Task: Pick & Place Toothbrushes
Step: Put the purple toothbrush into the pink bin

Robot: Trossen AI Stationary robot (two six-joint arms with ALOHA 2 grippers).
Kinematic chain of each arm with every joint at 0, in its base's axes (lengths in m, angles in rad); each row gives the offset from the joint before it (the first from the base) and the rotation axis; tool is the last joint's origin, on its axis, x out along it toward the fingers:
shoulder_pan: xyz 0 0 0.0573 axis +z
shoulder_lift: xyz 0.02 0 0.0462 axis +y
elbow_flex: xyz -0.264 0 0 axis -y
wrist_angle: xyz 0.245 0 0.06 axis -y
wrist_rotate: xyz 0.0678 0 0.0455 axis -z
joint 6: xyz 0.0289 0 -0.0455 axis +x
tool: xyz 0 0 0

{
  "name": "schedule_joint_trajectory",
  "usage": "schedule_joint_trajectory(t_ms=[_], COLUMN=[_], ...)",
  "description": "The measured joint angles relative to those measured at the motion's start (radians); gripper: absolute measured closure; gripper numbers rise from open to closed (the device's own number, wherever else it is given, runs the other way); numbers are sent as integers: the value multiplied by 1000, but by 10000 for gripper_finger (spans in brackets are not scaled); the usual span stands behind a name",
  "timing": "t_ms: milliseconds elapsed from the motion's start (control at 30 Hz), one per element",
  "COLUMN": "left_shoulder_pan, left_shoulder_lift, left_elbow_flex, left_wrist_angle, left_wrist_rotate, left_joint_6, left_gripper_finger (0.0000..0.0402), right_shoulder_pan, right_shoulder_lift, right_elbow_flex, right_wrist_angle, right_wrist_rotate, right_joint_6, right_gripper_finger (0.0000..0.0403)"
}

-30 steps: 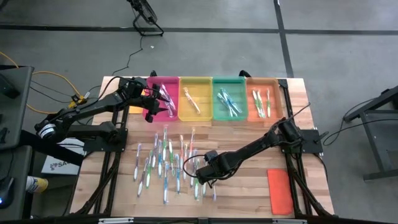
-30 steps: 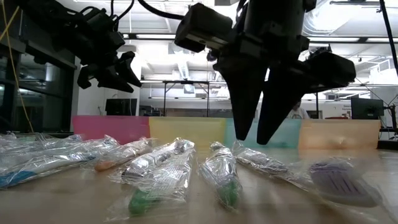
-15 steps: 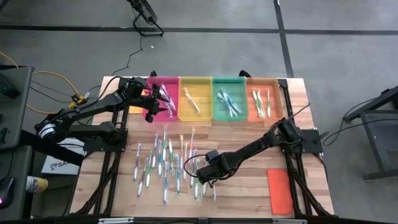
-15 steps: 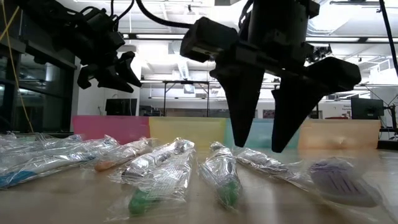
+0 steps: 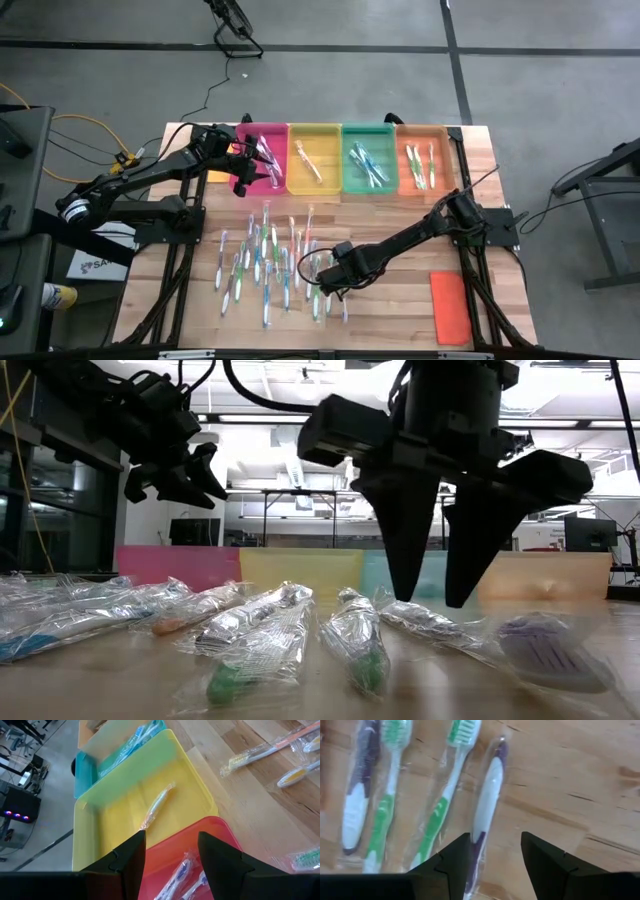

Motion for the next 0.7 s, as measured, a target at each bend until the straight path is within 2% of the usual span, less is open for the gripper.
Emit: schedule_joint_trajectory(t_ms=[300, 400, 700], left_shoulder_pan=[0, 0, 0], left_shoulder_lift=[0, 0, 0], left_elbow_flex=[0, 0, 0], left_wrist_angle=[0, 0, 0], left_wrist_rotate=[1, 2, 2], left_joint_6=[6, 7, -2], left_gripper_finger=[226, 226, 226], right_shoulder_pan=[0, 0, 0], right_shoulder_lift=[33, 33, 31], right_elbow_flex=[2, 2, 1], right_wrist_angle=[-13, -30, -94], right_wrist_rotate=[-21, -24, -47], right_joint_6=[20, 23, -32], right_gripper_finger=[237, 250, 384])
